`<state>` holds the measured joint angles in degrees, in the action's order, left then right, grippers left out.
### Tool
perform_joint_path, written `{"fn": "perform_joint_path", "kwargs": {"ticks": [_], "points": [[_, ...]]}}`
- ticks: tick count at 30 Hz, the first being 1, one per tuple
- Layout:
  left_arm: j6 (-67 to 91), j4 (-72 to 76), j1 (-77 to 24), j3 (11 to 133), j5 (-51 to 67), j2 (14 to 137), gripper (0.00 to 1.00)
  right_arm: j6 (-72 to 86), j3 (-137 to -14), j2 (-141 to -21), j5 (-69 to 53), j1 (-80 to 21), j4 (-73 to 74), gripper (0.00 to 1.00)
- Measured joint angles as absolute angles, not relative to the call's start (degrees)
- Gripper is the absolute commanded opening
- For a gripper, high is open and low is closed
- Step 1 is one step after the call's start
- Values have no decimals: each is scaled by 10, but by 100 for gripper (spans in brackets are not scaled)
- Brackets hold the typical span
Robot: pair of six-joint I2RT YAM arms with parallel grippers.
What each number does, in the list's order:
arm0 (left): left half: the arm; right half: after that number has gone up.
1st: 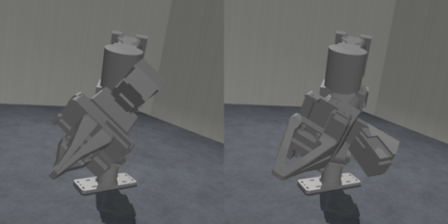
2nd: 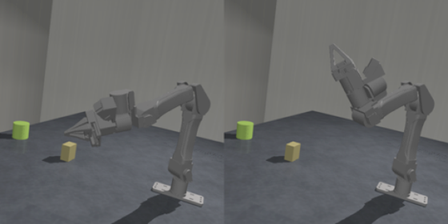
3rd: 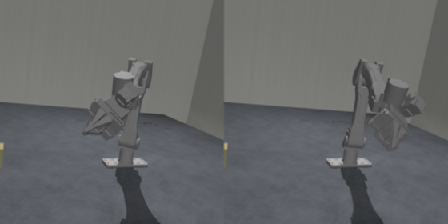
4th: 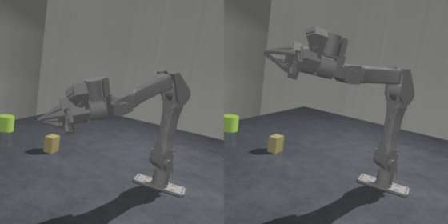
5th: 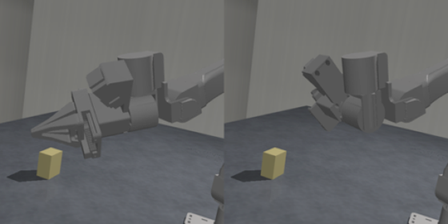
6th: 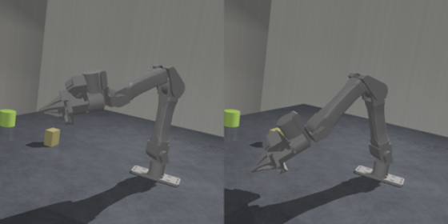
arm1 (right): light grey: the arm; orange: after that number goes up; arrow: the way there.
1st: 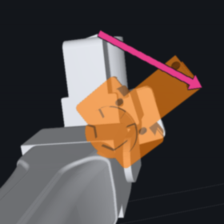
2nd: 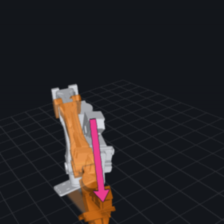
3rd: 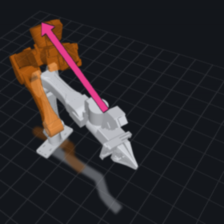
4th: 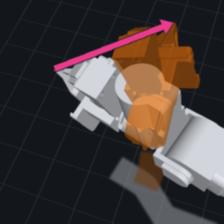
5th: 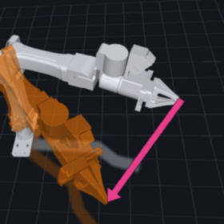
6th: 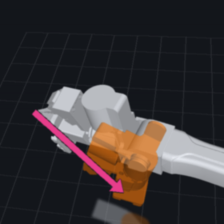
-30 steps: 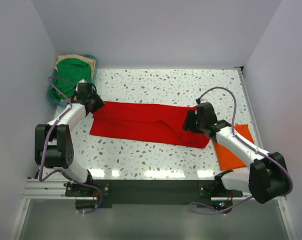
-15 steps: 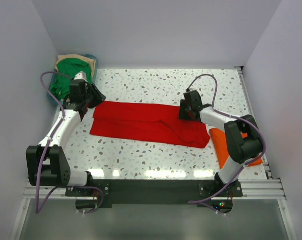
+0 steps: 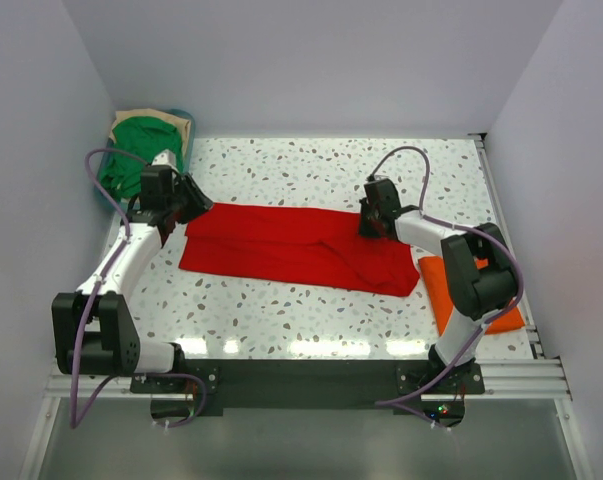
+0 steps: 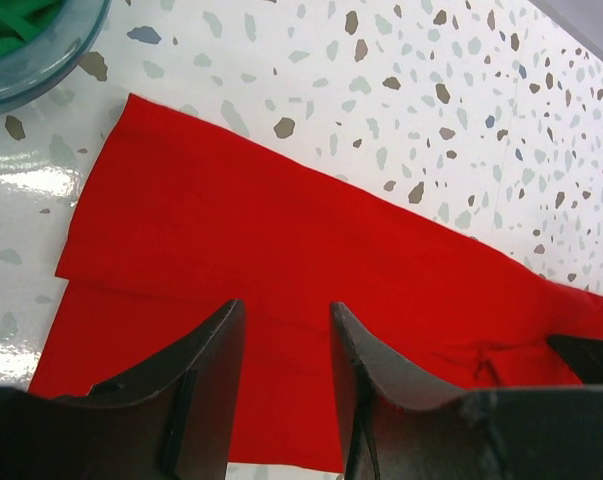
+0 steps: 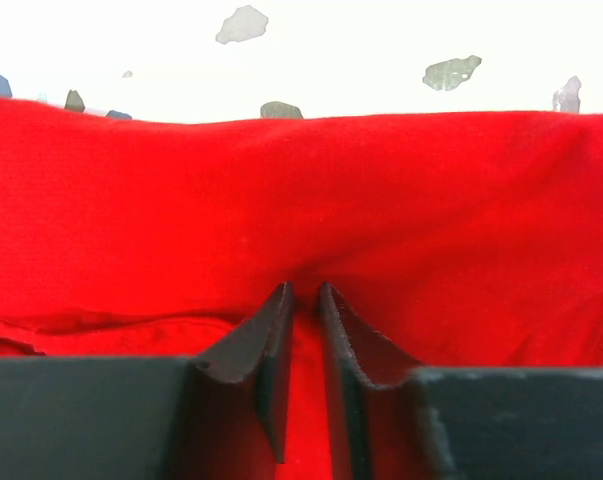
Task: Fold and stack the t-shirts
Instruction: Fold the tshirt
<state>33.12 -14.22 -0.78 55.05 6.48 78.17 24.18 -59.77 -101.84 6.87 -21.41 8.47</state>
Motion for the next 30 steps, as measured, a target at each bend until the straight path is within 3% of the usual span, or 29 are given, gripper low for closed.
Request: {"fn": "perform_joint_path", "kwargs": {"ticks": [6, 18, 30], "points": [[331, -142, -8, 545, 70, 782, 44, 246, -589, -1007, 47, -214, 84, 1], [331, -142, -8, 544, 73, 781, 44, 264, -550, -895, -4, -284, 88, 0], [331, -142, -8, 539, 73, 778, 44, 274, -540, -891, -15, -396, 98, 0]]}}
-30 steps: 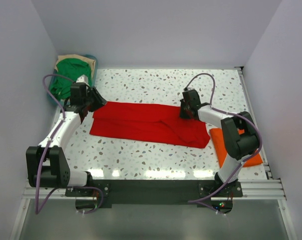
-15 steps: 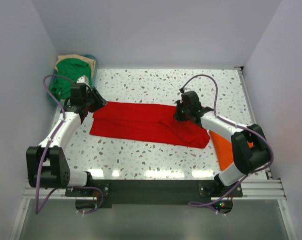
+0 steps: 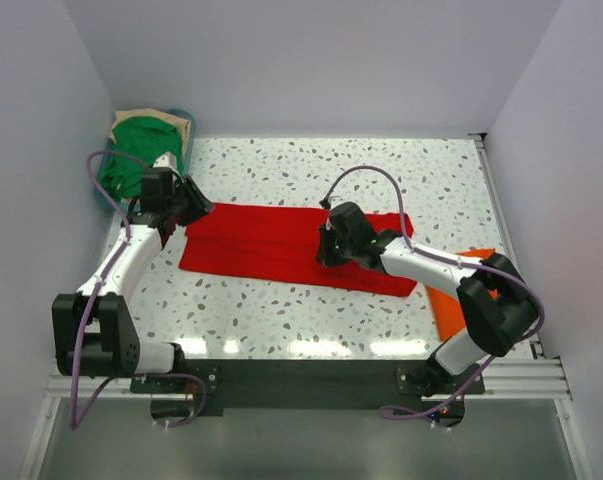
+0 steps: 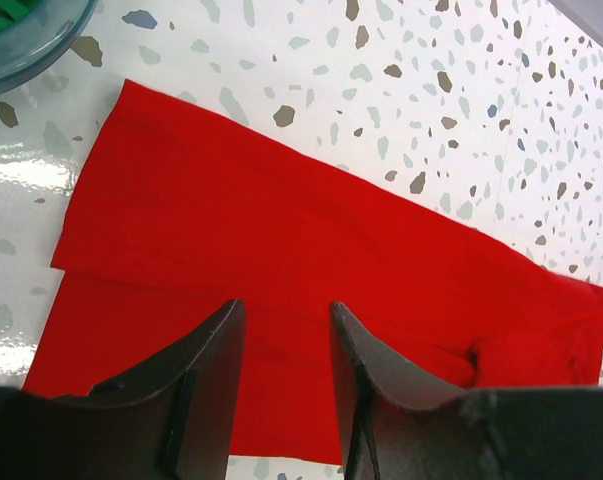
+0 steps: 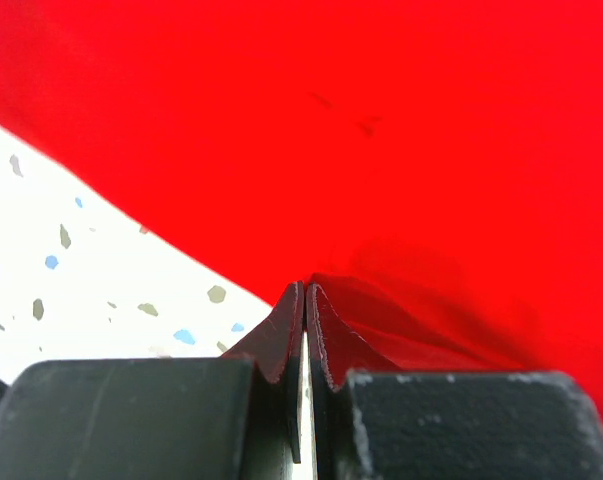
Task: Fold and stack the t-shirts
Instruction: Fold the tshirt
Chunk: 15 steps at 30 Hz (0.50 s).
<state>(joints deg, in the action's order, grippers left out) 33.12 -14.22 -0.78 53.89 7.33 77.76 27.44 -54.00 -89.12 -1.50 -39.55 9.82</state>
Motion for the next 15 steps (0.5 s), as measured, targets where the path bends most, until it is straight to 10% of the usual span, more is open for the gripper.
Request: {"fn": "perform_joint_path", "kwargs": {"ticks": [15], "points": [[331, -143, -8, 535, 75, 778, 44, 277, -544, -957, -20, -442, 102, 2]]}}
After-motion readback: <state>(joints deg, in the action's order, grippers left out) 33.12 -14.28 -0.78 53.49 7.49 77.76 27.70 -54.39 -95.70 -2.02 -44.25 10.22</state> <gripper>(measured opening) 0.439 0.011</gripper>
